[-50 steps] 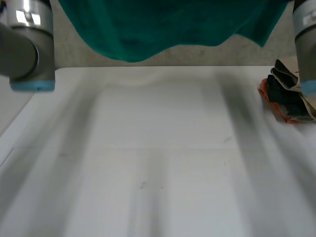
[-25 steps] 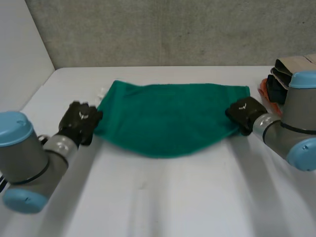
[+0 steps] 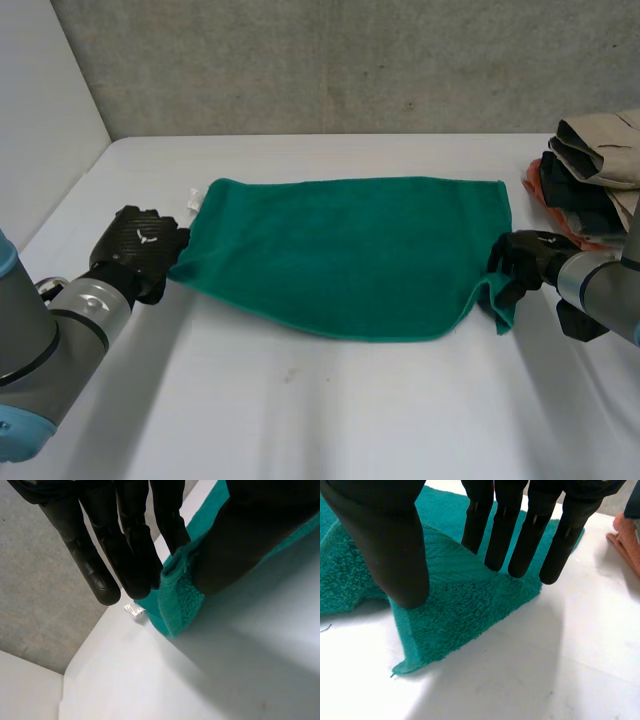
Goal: Fold the laundry.
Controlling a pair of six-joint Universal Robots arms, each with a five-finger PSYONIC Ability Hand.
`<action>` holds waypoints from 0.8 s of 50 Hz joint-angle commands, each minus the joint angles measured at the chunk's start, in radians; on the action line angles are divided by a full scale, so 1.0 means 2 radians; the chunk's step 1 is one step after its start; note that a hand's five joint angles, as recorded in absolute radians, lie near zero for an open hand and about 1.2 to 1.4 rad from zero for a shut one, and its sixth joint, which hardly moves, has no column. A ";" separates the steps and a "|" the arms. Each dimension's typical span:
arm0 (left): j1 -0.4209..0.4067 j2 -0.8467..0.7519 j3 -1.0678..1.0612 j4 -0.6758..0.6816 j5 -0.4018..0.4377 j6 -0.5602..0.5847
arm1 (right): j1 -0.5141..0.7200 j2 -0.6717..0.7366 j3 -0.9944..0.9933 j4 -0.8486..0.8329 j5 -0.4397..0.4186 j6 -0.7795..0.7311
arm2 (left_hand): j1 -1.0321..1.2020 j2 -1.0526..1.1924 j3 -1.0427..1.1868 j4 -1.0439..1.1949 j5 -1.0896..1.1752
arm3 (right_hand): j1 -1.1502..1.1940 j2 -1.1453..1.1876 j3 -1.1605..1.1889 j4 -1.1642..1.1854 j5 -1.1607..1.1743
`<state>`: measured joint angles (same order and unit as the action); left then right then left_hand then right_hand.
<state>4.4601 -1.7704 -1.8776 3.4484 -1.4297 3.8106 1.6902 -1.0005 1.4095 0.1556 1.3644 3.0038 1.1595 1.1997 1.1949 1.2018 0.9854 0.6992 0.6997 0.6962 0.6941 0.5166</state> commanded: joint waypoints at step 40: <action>-0.017 -0.001 0.033 0.001 -0.003 -0.032 | 0.004 -0.031 0.117 -0.142 0.044 0.000 | 0.118 0.098 0.101 0.097 0.118 | -0.071 -0.071 -0.069 -0.068 -0.067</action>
<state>4.4241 -1.7716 -1.8168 3.4492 -1.4351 3.7609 1.6955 -1.1532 1.6974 -0.0782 1.3953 2.9962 1.1595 1.1997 1.1949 1.2018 0.9854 0.4809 0.4717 0.4760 0.4608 0.2932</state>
